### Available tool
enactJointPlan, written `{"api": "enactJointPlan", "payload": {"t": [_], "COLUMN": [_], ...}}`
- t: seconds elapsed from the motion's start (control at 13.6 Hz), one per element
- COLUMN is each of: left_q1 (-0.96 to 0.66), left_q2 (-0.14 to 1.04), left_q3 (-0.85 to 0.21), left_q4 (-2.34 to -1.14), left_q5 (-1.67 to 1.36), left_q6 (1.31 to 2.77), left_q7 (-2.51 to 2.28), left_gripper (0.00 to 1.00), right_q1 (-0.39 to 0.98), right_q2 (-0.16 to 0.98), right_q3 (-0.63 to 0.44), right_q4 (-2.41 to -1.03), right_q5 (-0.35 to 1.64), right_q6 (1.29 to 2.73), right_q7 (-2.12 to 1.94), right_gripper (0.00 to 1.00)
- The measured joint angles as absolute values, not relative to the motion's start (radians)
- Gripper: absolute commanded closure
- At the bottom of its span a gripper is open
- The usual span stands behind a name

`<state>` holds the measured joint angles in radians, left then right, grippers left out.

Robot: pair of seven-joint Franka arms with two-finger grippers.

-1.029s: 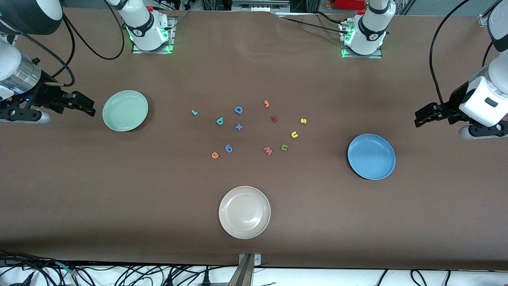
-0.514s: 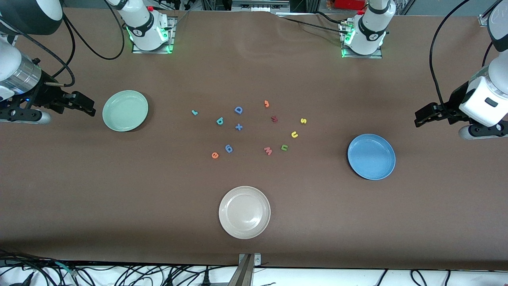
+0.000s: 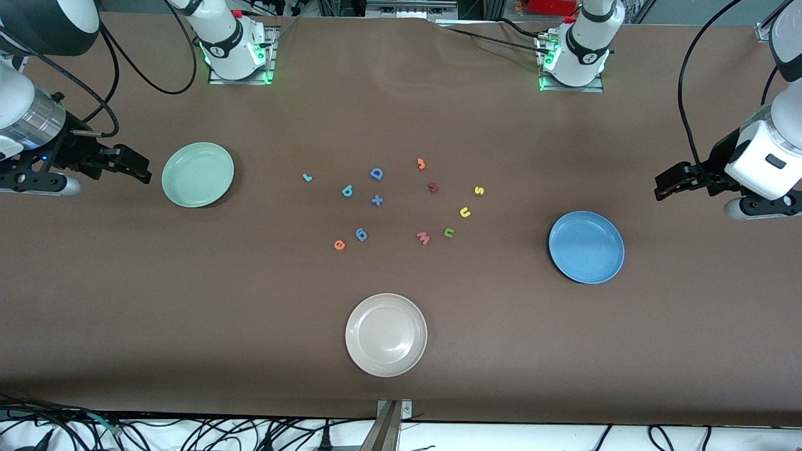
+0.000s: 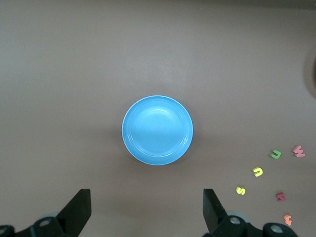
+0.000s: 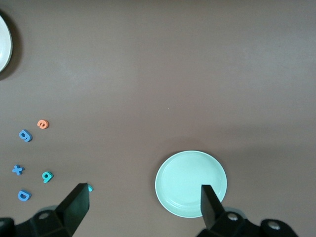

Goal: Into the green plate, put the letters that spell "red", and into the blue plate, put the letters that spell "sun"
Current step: 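Move both grippers toward the scattered foam letters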

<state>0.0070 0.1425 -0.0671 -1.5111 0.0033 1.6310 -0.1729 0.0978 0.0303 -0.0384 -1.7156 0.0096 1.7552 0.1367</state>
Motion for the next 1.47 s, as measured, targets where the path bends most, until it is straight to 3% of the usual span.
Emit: {"api": "enactJointPlan", "payload": {"t": [0.73, 1.47], "left_q1": [0.007, -0.006], "left_q2": [0.148, 0.187], "left_q3": [-0.067, -0.089], "left_q4": [-1.511, -1.511], "left_q5": [0.003, 0.001], "left_q6": [1.631, 1.658], "left_q7": [-0.173, -0.173], "left_gripper": [0.00, 0.00], "right_q1": [0.109, 0.122], "right_q2": [0.031, 0.067], "right_q3": [-0.011, 0.209], "right_q4": [-1.716, -1.739], "right_q5": [0.015, 0.018], "right_q6": [1.735, 1.735], "right_q7": [0.215, 0.710], "right_gripper": [0.01, 0.01]}}
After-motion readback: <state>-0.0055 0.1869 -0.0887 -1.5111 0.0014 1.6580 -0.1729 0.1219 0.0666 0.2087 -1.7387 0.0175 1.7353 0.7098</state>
